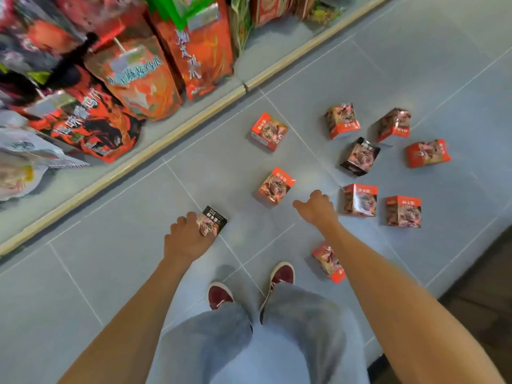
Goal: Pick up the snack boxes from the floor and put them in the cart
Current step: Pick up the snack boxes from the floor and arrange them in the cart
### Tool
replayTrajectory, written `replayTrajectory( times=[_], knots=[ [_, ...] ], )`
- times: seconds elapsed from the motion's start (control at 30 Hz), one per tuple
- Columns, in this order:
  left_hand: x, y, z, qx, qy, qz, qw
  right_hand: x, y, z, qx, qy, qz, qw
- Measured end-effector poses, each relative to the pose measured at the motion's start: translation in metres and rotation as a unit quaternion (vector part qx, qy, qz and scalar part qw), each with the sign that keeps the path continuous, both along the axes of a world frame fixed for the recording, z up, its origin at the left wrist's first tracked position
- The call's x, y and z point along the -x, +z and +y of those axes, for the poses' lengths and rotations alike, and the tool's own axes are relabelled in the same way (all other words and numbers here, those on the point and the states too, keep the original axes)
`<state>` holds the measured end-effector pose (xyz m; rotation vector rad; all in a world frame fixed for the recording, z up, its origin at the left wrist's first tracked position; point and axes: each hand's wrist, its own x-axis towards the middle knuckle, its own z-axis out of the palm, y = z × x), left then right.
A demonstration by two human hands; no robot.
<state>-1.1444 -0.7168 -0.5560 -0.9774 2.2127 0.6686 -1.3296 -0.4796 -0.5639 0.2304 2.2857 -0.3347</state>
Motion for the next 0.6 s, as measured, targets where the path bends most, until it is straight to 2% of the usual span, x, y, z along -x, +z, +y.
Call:
replayTrajectory(
  times=[0.33, 0.6],
  knots=[
    [-0.004, -0.23, -0.021, 0.039, 0.029, 0.002, 0.999, 0.028, -0.233, -0.033, 0.019, -0.136, 0.039, 0.99],
    [-0.005, -0.366, -0.029, 0.106, -0.003, 0.021, 0.994, 0.066, -0.359, -0.066, -0.003, -0.243, 0.078, 0.967]
  ],
)
